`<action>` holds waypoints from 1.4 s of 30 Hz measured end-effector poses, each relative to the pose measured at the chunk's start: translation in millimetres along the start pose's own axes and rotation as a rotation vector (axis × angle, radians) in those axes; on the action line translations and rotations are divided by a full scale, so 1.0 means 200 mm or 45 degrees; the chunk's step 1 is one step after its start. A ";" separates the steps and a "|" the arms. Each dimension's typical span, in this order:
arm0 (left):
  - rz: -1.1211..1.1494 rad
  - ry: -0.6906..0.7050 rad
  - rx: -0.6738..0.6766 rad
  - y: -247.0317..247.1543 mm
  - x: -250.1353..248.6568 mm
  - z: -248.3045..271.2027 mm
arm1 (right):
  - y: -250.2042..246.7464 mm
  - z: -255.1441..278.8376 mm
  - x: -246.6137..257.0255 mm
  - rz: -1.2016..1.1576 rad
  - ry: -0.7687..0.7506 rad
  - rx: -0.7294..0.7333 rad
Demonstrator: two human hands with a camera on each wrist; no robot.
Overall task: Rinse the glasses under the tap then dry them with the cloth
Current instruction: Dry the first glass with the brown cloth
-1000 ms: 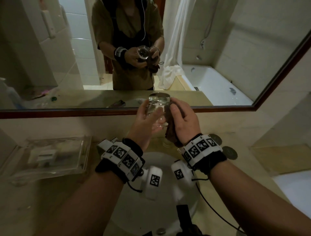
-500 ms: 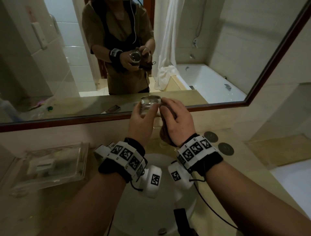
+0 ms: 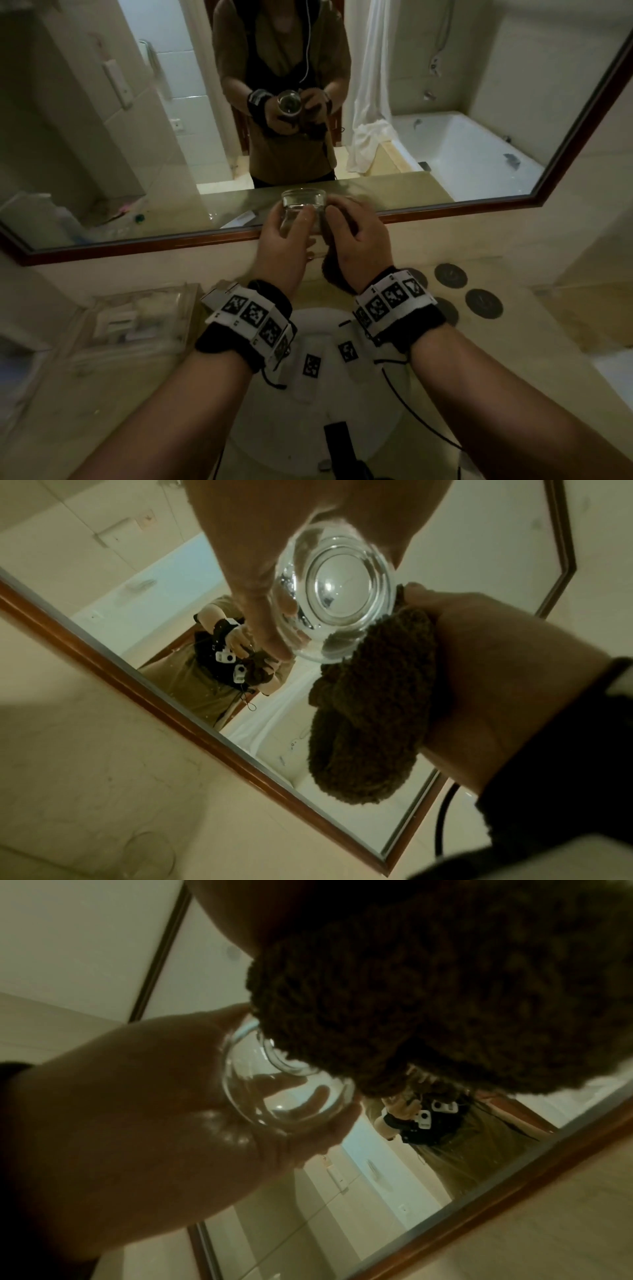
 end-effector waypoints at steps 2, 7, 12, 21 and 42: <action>0.000 0.027 -0.052 0.03 -0.03 0.02 | -0.03 0.00 0.01 0.006 -0.074 -0.004; 0.024 0.032 0.032 0.10 -0.09 0.09 | -0.12 -0.04 0.00 -0.127 0.076 -0.010; -0.061 0.114 -0.074 0.12 -0.12 0.11 | -0.16 -0.05 0.04 -0.111 -0.017 0.015; 0.226 -0.105 0.025 0.03 -0.10 0.12 | -0.09 -0.06 0.08 -0.092 0.057 0.111; 0.261 -0.070 0.077 -0.19 0.07 -0.07 | 0.14 -0.02 0.08 0.164 -0.097 0.077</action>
Point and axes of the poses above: each hand's wrist, its own z-axis away from the middle knuckle, its own y-axis out of the palm, x = y × z, the point moved 2 cm from there along -z, towards the middle knuckle, and after that the axes turned 3 degrees about -y, right-handed, at the moved point
